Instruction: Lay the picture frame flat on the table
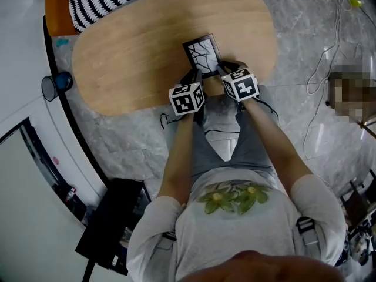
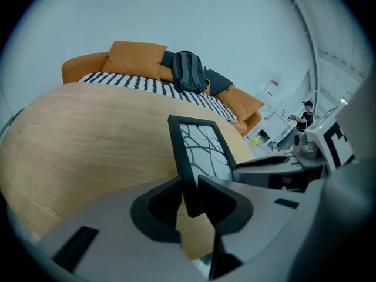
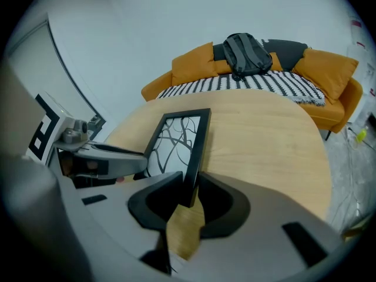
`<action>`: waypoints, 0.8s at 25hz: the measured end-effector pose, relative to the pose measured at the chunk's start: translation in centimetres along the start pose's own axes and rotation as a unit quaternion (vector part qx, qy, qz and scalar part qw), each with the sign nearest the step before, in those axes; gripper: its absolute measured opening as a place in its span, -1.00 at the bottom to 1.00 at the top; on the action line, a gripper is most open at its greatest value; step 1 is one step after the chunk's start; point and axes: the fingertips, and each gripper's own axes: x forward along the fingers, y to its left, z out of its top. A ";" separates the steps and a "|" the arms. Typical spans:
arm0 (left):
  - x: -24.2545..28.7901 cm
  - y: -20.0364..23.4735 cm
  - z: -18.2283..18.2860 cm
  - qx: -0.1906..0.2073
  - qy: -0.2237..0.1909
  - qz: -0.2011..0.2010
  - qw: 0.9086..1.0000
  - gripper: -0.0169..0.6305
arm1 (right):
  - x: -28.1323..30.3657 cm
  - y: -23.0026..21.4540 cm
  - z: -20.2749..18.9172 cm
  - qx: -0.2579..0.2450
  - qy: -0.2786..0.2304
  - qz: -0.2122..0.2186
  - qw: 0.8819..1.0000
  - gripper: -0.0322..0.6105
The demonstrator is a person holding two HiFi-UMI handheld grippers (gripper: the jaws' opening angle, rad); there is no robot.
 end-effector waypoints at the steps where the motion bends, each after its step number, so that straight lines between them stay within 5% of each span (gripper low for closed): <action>1: 0.3 0.2 -0.2 -0.001 0.003 0.001 1.000 -0.65 | 0.3 -0.1 -0.1 -0.001 0.003 0.000 1.000 -0.62; 20: 4.2 2.3 -2.5 -0.027 0.037 0.007 0.999 -0.65 | 4.4 -1.4 -2.3 0.008 0.042 -0.007 0.999 -0.61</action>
